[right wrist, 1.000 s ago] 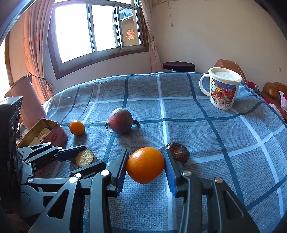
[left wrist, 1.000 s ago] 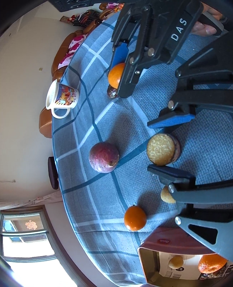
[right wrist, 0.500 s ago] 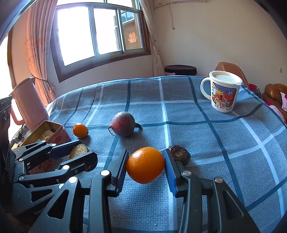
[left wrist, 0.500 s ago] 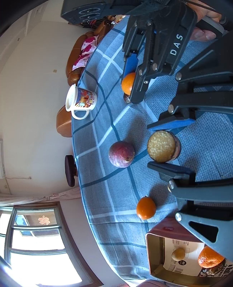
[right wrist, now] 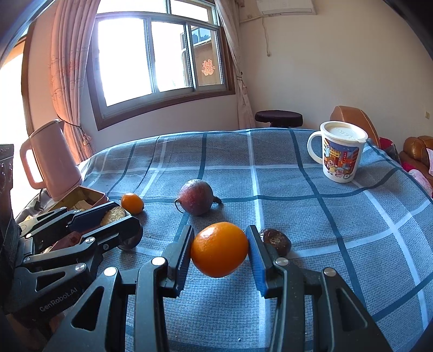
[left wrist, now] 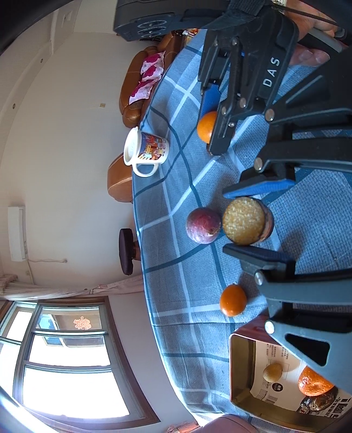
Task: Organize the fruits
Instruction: 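Carry the cut fruit to the tin with left tool while right tool carries the orange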
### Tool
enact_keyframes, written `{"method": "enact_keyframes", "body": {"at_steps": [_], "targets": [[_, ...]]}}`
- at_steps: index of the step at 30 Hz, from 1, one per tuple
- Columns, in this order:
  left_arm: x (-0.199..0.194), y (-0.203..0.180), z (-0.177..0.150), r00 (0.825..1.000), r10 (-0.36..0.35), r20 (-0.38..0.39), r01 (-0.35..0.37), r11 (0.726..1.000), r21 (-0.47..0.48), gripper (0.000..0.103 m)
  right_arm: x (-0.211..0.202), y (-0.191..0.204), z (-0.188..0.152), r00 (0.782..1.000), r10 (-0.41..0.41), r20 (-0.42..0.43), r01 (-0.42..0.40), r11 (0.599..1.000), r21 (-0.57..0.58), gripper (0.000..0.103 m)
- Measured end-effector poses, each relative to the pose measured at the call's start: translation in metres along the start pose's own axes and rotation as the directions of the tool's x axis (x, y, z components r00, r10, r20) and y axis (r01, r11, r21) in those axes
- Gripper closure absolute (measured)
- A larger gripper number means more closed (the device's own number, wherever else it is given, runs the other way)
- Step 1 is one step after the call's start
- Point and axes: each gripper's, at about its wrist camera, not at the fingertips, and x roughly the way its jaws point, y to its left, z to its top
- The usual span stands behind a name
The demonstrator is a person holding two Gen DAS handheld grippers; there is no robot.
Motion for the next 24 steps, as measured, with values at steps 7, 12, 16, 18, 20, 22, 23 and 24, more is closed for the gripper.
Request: {"method": "enact_keyframes", "body": {"at_steps": [7,12,16,18,20,22,23,24], "targets": [[-0.009,0.001,-0.001,0.999,0.010,0.044,-0.010,1.000,-0.001,0.067,-0.005,0.002,0.000,1.000,0.001,0.029,0.000,1.000,-0.011,0.061],[-0.012,0.000,-0.001,0.998,0.012,0.061,-0.012,1.000,-0.001,0.067,-0.009,0.004,-0.001,0.999,0.002,0.052,0.000,1.000,-0.026,0.061],[-0.016,0.001,-0.002,0.997,0.016,0.078,-0.016,1.000,-0.002,0.067,-0.012,0.005,-0.001,0.998,0.006,0.070,-0.003,0.999,-0.033,0.061],[-0.018,0.001,-0.002,0.996,0.017,0.086,-0.017,1.000,-0.001,0.067,-0.014,0.006,-0.001,0.997,0.007,0.081,-0.004,0.999,-0.039,0.061],[-0.020,0.000,-0.002,0.995,0.020,0.095,-0.020,1.000,0.000,0.067,-0.016,0.007,-0.001,0.996,0.006,0.091,-0.002,0.999,-0.046,0.061],[-0.022,0.000,-0.003,0.994,0.021,0.103,-0.021,1.000,-0.001,0.067,-0.018,0.008,-0.002,0.995,0.008,0.099,-0.003,0.999,-0.052,0.061],[-0.024,0.000,-0.003,0.994,0.022,0.108,-0.022,1.000,-0.001,0.067,-0.018,0.008,-0.002,0.995,0.008,0.102,-0.003,0.998,-0.055,0.061],[-0.025,0.001,-0.004,0.993,0.023,0.112,-0.023,1.000,-0.003,0.067,-0.019,0.009,-0.002,0.994,0.008,0.105,-0.002,0.998,-0.056,0.061]]}}
